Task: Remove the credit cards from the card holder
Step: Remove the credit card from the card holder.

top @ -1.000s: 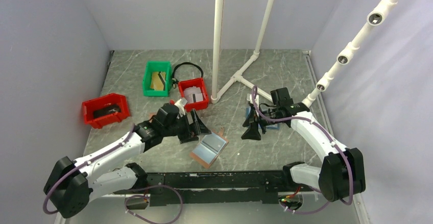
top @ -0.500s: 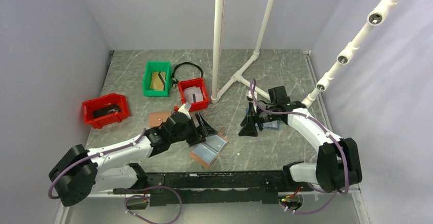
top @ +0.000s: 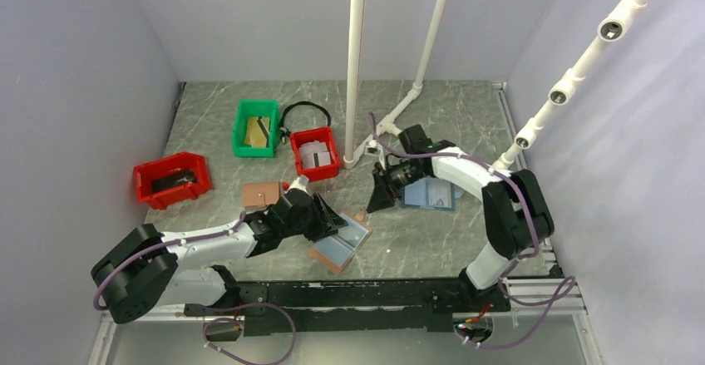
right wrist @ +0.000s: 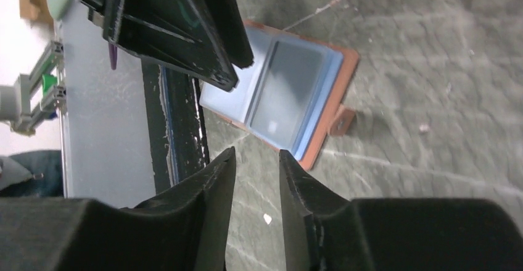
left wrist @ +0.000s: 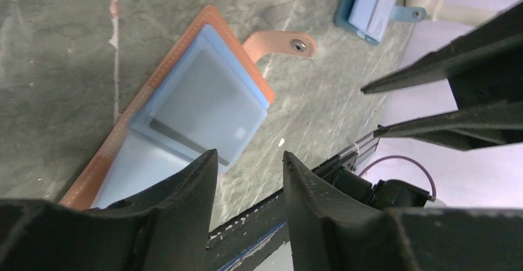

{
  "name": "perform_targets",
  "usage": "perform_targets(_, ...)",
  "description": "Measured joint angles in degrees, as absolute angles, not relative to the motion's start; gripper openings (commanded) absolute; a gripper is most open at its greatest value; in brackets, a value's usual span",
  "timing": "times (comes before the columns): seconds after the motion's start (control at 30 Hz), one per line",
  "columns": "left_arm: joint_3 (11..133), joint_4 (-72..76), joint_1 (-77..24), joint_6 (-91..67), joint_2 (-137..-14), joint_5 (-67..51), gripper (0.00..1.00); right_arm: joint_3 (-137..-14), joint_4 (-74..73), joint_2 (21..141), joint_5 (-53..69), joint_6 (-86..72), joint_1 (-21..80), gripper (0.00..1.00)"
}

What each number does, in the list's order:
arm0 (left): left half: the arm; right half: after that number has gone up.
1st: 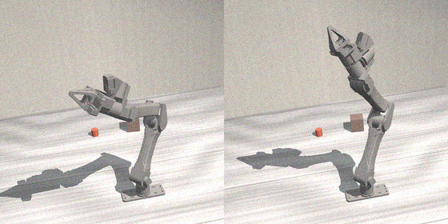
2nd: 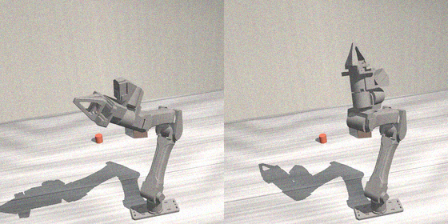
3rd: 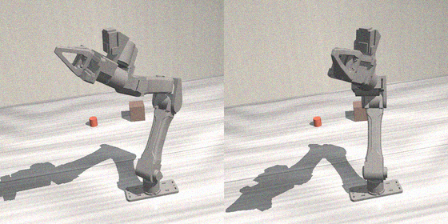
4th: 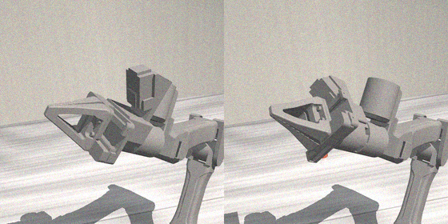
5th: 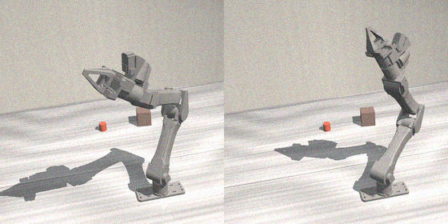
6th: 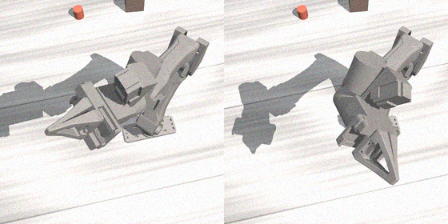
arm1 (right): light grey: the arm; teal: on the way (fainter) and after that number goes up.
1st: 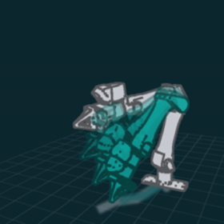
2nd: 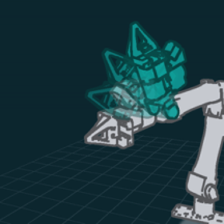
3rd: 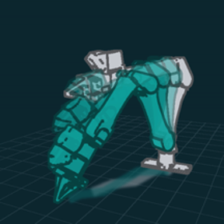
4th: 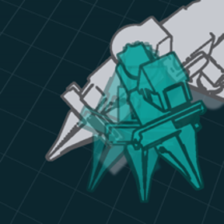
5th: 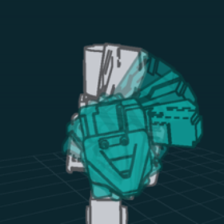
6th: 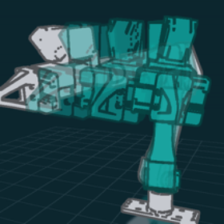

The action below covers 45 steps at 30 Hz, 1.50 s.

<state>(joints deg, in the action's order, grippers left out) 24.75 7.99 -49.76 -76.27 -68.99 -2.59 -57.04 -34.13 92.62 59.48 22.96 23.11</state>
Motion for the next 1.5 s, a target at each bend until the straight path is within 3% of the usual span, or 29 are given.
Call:
perform_targets(0.2, 24.49, 7.46, -49.76, -79.02, -72.77, -1.69, 0.26, -60.23, -33.91, 97.54, 56.55, 19.22, 29.23, 0.25)
perform_targets(0.47, 25.74, 5.21, -49.74, -81.41, -79.11, -1.87, 0.09, -51.99, -25.41, 94.24, 46.96, 11.03, 30.81, 0.23)
perform_targets(0.63, 32.91, 5.85, -49.74, -79.48, -87.85, -5.08, 0.03, -49.01, -21.58, 90.59, 43.68, 8.47, 30.96, 0.23)
perform_targets(0.8, 40.14, 5.61, -49.74, -74.96, -94.67, -8.05, 0.03, -48.64, -18.35, 89.76, 42.13, 5.28, 31.03, 0.24)
perform_targets(1.0, 41.15, 5.17, -49.41, -72.75, -95.33, -8.93, 0.1, -45.52, -16.29, 89.78, 41.45, -2.94, 28.75, 0.3)
perform_targets(1.13, 39.48, 5.85, -49.34, -71.5, -93.49, -9.04, 0.29, -44.42, -15.0, 89.6, 40.69, -8.01, 27.46, 0.33)
perform_targets(1.3, 37.85, 6.76, -49.19, -70.59, -91.37, -9.89, 0.39, -42.57, -13.67, 89.14, 39.59, -12.73, 27.4, 0.34)
perform_targets(1.43, 37.82, 7.66, -49.15, -70.52, -91.39, -11.16, 0.57, -42.46, -13.02, 89.41, 39.57, -14.96, 27.29, 0.34)
perform_targets(1.5, 37.82, 8.32, -49.15, -70.65, -91.39, -11.84, 0.6, -42.46, -12.43, 90.02, 39.99, -15.81, 27.24, 0.31)
